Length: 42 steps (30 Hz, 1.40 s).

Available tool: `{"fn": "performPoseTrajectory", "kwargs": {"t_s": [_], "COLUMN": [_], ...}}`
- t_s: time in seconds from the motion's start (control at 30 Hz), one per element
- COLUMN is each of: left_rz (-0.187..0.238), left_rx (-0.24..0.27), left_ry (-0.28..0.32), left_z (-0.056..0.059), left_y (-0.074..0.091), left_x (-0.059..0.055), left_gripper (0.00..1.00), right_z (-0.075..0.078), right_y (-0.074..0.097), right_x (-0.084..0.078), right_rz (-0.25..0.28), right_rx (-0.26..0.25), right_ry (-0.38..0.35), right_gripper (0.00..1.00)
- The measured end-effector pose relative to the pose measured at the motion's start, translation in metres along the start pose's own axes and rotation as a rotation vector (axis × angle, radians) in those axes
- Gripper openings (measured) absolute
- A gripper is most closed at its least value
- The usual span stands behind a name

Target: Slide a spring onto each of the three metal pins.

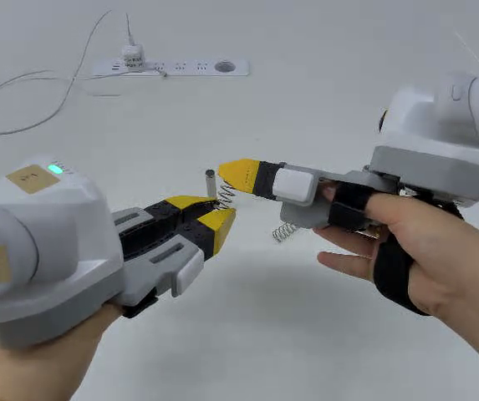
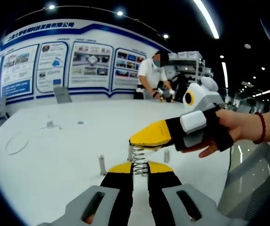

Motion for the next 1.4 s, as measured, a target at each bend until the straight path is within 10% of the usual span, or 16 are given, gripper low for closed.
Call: {"fn": "performPoseTrajectory", "kwargs": {"t_s": [0.67,1.07,1.4], "left_rz": [-0.069,-0.122,-0.127], "left_rx": [0.008,0.012,0.013], "left_ry": [-0.022,-0.047,-0.084], "left_z": [-0.006,-0.011,-0.012], "left_y": [-0.005,-0.007,-0.009], "left_x": [-0.009,-0.021,-0.025], "left_gripper": [0.18,0.38,0.51], "right_z": [-0.006,-0.005,0.003], "right_y": [-0.002,-0.014,-0.032], "right_x": [0.01,0.028,0.041], "right_rz": [0.013,0.046,0.074], "right_rx": [-0.019,-0.049,-0.064], "right_ry": [0.155,0.474,0.542], "right_gripper": [0.11,0.11,0.11]}}
Point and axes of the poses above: the centre of the closed fingertips' face, and the gripper's own axes: y roughly backward along the fingers, z roughly to its right, x roughly out of its top, the point moved 1 cm from there along y, roughly backward along the fingers, and after that the axes turned 5 degrees about -z, right-handed, at the moved point
